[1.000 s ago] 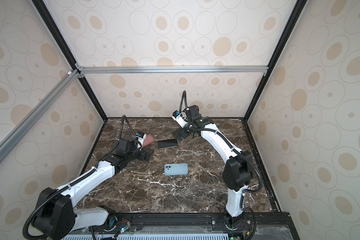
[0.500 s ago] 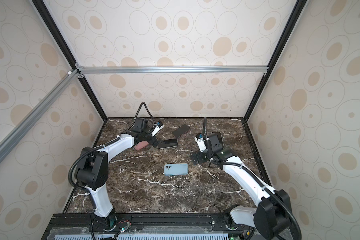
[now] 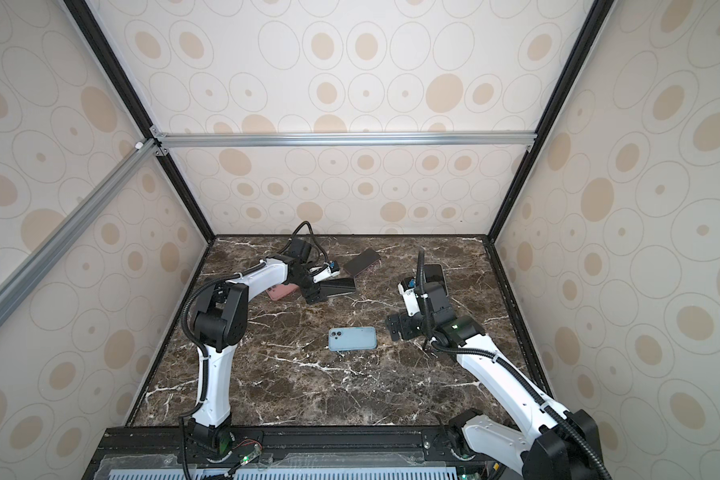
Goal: Put the phone into the phone case
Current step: 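Close the left gripper on the silver-edged black phone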
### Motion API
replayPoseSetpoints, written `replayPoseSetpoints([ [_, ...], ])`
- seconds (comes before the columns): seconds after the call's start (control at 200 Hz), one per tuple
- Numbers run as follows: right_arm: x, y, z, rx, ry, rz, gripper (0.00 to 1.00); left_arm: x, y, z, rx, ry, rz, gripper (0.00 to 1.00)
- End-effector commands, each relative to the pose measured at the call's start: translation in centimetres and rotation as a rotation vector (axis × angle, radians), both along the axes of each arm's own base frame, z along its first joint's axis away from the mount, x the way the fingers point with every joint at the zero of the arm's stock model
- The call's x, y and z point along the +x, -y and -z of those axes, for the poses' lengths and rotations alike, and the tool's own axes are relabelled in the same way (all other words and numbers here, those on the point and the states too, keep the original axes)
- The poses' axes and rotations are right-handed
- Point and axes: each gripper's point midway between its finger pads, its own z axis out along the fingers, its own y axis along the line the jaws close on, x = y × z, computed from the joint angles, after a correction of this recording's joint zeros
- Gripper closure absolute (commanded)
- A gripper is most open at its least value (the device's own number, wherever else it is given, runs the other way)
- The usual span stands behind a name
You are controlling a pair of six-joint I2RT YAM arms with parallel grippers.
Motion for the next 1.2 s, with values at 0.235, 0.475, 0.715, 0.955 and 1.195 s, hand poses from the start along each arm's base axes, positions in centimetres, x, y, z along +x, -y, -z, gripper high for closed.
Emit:
replayPoseSetpoints([
  [0.235,0.0,-0.3,0.5,0.027,-0.013,0.005,0.01,0.2,0.4,1.9,0.039,-0.069,0.078,0.01],
  [0.475,0.2,-0.2,0.6,0.017,-0.01,0.009,0.01,-2.1,1.1,3.9,0.118,-0.138,0.167,0.02],
  [0.715,0.1,-0.1,0.9,0.008,-0.017,0.006,0.01,-3.7,1.6,4.3,0.09,-0.232,0.193,0.06],
  [0.955,-0.1,0.1,0.8,0.001,-0.005,0.004,0.01,-4.4,1.8,5.1,0.083,-0.304,0.184,0.1],
  [1.195,-0.1,0.1,0.9,-0.002,-0.002,0.002,0.01,-5.3,2.2,5.0,0.056,-0.366,0.174,0.14],
])
